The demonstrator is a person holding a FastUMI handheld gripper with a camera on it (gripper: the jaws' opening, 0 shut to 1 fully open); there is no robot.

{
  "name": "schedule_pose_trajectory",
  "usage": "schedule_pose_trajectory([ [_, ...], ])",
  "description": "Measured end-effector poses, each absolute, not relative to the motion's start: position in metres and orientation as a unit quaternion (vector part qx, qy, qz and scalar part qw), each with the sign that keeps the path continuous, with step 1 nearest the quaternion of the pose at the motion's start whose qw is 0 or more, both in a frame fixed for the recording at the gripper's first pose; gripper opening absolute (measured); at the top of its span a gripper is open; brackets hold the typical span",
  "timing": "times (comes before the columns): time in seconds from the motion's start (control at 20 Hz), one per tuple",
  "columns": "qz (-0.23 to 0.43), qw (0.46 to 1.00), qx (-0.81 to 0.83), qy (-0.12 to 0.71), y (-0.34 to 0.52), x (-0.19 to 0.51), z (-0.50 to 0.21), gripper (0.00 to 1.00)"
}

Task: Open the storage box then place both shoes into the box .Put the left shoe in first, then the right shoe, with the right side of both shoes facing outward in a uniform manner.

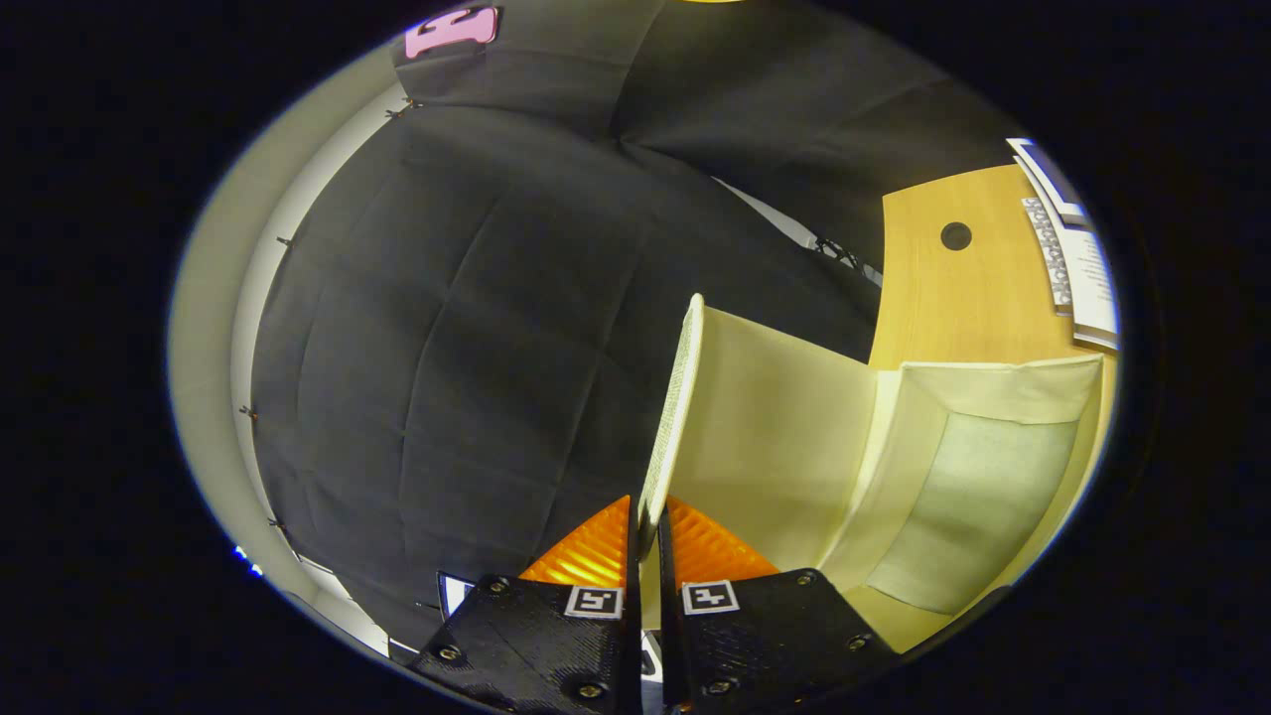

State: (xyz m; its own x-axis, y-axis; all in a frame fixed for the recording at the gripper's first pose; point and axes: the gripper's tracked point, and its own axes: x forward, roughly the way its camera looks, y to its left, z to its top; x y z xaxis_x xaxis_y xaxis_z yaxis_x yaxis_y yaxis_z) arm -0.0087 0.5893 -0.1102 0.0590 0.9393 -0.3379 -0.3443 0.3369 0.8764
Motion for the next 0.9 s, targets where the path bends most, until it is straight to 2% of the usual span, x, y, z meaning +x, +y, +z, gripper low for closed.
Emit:
schedule_pose_trajectory([
  [0.25,0.481,0.66,0.296,0.496,0.621,-0.015,-0.121,0.07],
  [0.35,0.482,0.669,0.28,0.492,0.614,-0.011,-0.125,0.19],
  [0.45,0.484,0.682,0.259,0.483,0.602,-0.009,-0.126,0.39],
  [0.6,0.478,0.717,0.211,0.462,0.564,-0.002,-0.132,0.94],
  [0.65,0.473,0.728,0.197,0.455,0.557,0.0,-0.136,0.96],
  [0.9,0.436,0.786,0.133,0.418,0.479,0.011,-0.143,0.96],
])
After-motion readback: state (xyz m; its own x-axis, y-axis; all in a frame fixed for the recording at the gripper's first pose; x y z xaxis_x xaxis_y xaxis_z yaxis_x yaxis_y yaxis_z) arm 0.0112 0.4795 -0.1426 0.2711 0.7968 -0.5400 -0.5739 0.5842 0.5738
